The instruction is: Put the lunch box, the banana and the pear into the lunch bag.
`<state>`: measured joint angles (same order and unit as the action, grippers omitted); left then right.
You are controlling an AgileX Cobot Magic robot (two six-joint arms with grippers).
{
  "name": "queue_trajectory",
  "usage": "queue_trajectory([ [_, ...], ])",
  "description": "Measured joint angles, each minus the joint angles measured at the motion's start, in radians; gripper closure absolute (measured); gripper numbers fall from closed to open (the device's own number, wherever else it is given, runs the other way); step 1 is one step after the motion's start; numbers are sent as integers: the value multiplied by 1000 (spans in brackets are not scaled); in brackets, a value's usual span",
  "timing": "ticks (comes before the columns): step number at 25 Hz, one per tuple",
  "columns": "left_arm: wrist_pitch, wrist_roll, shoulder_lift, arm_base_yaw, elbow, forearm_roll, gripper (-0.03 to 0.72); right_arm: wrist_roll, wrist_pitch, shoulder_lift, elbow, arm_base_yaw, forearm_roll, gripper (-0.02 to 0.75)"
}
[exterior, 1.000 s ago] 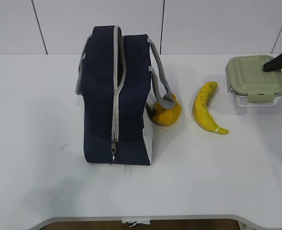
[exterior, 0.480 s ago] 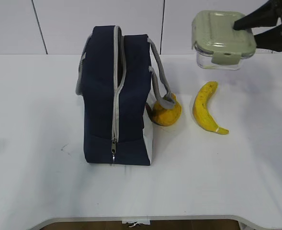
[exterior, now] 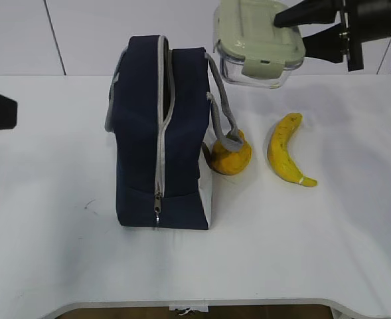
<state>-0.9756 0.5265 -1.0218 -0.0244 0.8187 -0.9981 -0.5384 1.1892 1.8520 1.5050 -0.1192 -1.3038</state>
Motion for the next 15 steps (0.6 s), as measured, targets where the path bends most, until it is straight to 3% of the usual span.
queue_trajectory([
  [4, 13, 67, -136, -27, 82, -39, 268, 0, -2, 0, -1, 58, -5, 363],
  [15, 155, 137, -452, -199, 290, -22, 267, 0, -19, 0, -3, 128, -54, 363],
])
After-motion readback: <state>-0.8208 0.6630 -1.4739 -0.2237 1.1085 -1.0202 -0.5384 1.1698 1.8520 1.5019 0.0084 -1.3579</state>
